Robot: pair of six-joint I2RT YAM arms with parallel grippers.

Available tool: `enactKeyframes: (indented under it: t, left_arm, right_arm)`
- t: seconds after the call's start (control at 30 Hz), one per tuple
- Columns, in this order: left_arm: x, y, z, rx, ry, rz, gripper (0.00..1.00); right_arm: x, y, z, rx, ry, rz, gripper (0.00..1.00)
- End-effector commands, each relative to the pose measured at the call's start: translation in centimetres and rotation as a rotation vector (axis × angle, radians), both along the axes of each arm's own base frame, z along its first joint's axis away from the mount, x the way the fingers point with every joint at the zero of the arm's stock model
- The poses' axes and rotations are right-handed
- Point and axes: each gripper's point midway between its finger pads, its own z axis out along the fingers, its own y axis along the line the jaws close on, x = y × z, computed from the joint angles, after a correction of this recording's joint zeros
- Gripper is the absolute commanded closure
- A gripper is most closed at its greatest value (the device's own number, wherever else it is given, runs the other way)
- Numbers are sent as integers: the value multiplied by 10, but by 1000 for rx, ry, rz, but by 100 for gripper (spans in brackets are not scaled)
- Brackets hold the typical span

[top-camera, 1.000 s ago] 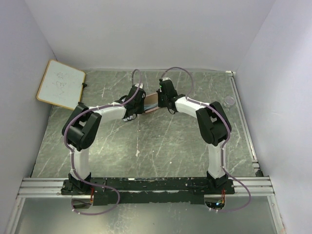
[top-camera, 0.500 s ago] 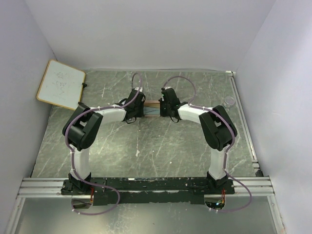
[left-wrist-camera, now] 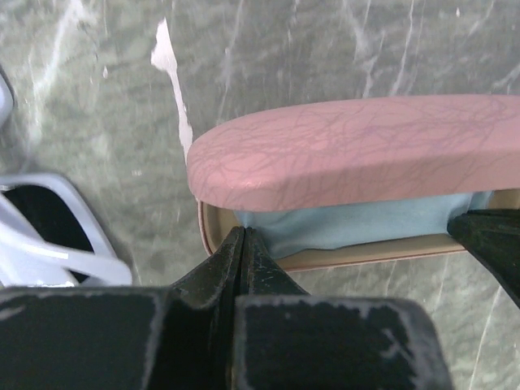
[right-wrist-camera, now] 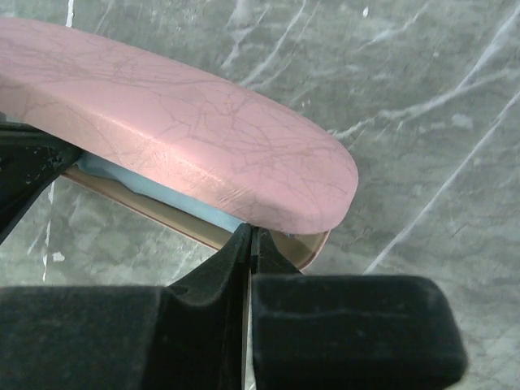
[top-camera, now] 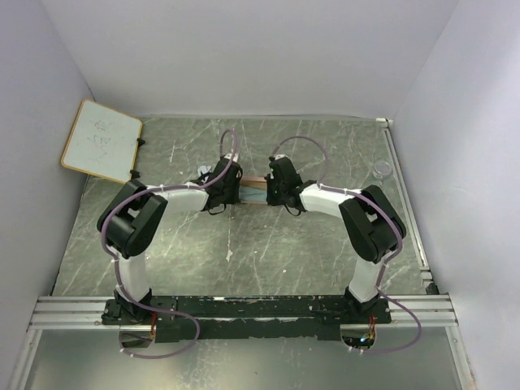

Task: Organize the sunglasses
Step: Place the glasses cleaning cloth in the sunglasses case.

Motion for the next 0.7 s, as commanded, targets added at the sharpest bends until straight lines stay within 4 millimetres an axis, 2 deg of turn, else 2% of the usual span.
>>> enactKeyframes:
  t: [0.0,0.1,0.4,0.67]
  left_arm:
    - [-22,0,5,2,12,-14,93]
    - [-32,3,5,8,13,-14,93]
    - [-33,4,11,9,-2,-14,93]
    - [-39,5,14,18,-2,-15,93]
  right_arm:
    - [-15,2,5,21,-2,0,100]
    - [-25,0,-1,12,5,1,100]
    - [-31,4,-3,20,10,7,100]
    - [-27,4,1,4,-8,-1,100]
